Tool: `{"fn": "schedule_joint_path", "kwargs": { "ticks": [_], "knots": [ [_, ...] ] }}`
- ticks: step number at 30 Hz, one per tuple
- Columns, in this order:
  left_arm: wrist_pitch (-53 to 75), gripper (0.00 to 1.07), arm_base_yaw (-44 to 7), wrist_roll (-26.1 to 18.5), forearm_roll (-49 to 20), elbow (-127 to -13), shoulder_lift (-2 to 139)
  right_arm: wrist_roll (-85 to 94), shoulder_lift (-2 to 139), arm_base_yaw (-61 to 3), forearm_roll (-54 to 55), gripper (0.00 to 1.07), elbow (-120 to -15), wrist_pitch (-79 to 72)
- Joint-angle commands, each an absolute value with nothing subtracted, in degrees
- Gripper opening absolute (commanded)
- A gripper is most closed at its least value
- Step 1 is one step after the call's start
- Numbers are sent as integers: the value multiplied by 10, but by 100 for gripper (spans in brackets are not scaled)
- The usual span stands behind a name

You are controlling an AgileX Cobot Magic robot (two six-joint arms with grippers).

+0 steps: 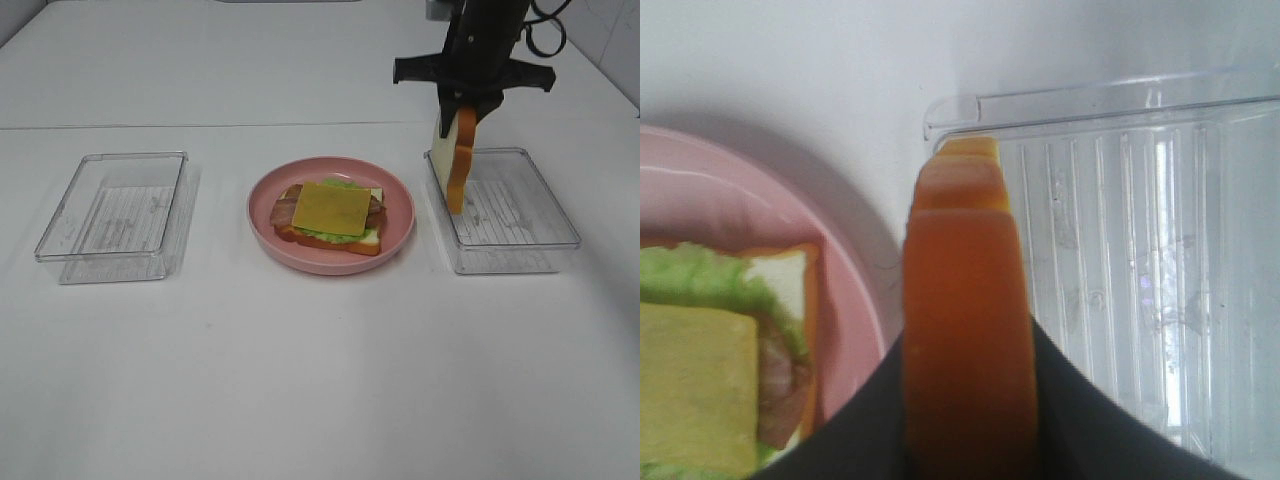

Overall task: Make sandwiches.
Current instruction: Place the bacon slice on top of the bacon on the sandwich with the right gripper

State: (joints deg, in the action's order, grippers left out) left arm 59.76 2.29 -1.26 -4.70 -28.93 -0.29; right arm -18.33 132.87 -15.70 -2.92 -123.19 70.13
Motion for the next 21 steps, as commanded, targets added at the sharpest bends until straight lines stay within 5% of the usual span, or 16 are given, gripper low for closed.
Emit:
{"fn": "schedule_joint_path", "kwargs": {
  "ticks": [1,10,16,21],
  "knots": [
    [592,98,22,-7,-50,-286,-15,-180,1259,-156,0,0,-1235,733],
    [592,98,22,-7,-50,-286,-15,-174,1155,-156,49,0,-1224,733],
    [592,98,22,-7,-50,-286,-15,-178,1069,-156,61,0,-1101,714],
    [592,98,22,-7,-50,-286,-15,-144,982,-156,155,0,-918,552]
  ]
}}
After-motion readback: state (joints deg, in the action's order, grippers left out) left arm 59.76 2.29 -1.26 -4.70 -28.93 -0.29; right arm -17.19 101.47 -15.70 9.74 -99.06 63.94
